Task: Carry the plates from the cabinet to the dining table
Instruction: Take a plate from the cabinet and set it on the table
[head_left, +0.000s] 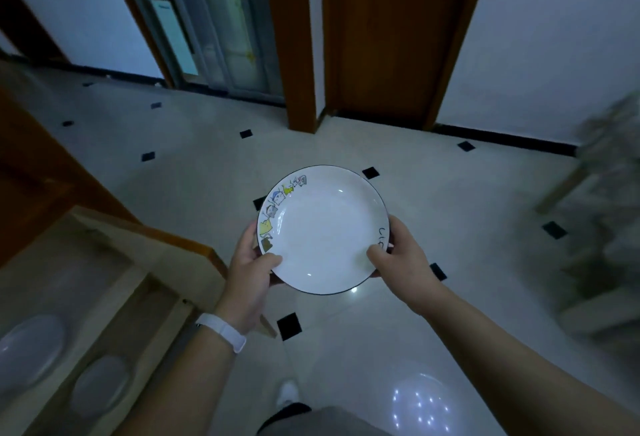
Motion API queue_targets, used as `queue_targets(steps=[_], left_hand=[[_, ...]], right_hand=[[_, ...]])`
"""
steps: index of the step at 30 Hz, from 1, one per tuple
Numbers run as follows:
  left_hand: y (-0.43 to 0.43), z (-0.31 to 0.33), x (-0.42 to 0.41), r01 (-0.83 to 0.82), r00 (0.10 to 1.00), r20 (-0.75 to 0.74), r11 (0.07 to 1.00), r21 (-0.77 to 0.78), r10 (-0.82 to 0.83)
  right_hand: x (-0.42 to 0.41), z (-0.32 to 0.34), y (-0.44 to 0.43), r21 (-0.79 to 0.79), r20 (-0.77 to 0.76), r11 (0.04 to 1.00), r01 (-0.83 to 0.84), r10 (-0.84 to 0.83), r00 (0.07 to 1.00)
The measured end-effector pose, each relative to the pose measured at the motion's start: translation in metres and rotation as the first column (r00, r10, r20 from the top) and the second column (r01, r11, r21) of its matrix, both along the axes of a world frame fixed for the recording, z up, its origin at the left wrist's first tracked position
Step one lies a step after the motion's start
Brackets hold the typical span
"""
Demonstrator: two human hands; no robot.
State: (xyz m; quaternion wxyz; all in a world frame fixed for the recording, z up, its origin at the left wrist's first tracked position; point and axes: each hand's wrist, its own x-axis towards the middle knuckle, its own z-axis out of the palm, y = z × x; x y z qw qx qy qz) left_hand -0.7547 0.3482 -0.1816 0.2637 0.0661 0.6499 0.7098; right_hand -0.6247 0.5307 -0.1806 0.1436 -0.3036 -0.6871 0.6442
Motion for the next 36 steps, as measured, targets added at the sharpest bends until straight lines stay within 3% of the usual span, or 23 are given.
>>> queue_targets(steps=[10,22,27,36], left_hand=[[0.127,-0.009,-0.002,0.341,0.939,0.017,0.939,0.051,-0.342],[0.270,0.001,-0.089,0.628,0.776,0.020,0.775,0.065,-0.631],[0.327,0.006,-0.098,0.758,0.649,0.003,0.648,0.079,-0.760],[0.403,0.014,-0.010,0.931,0.351,0.023,0.352,0.100,-0.936]], right_hand=[[0.043,-0.005,0.079,0.011,0.063,0.930,0.367,-0.367,0.928],[-0.013,0.012,0.163,0.071,0.054,0.786,0.615,-0.618,0.784],[-0.011,0.016,0.176,0.069,0.032,0.650,0.757,-0.759,0.650],[0.076,0.031,0.181,0.104,0.056,0.363,0.926,-0.932,0.359]])
